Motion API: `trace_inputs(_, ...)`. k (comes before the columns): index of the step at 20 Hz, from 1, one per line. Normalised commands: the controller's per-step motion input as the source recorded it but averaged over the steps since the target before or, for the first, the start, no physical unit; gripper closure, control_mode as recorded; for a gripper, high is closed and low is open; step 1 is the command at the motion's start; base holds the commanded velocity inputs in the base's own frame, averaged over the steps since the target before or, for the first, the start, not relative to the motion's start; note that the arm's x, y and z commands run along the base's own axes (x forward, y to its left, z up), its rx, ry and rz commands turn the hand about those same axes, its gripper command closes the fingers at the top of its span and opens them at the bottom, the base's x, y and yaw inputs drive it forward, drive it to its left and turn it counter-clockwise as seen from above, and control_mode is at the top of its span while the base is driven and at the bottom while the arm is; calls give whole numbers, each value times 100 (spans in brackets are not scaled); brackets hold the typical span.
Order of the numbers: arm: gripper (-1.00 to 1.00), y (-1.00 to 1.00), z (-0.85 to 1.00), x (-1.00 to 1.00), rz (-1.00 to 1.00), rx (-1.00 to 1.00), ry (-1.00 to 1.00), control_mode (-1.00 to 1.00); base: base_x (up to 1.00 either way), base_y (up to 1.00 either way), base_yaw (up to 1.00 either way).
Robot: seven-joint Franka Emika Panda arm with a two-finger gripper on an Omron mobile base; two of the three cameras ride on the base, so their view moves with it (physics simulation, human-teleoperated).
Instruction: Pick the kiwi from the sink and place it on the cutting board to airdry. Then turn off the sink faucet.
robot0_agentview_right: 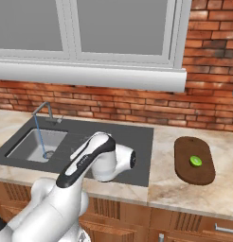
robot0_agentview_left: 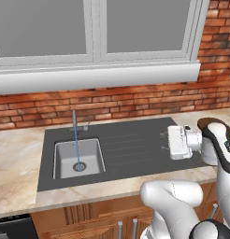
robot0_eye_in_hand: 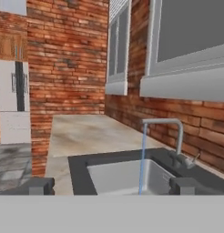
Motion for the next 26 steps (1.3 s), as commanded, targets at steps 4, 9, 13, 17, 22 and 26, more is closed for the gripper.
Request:
trace_inputs(4, -100, 27, 25, 23, 8, 0, 12, -100, 0, 0, 0)
trace_inputs(9, -100, 36, -9, 13, 10, 0, 9, -100, 0, 0, 0)
trace_inputs(13, -100, 28, -34, 46, 6, 3, 7, -100, 0, 0, 0)
trace_inputs(17, -100, 26, 1, 42, 1, 4, 3, -100, 0, 0, 0)
trace_inputs(22, -100, 23, 35, 13, 0, 2, 0, -100, 0, 0, 0)
trace_inputs(26, -100, 32, 34, 6, 0, 0, 0, -100, 0, 0, 0)
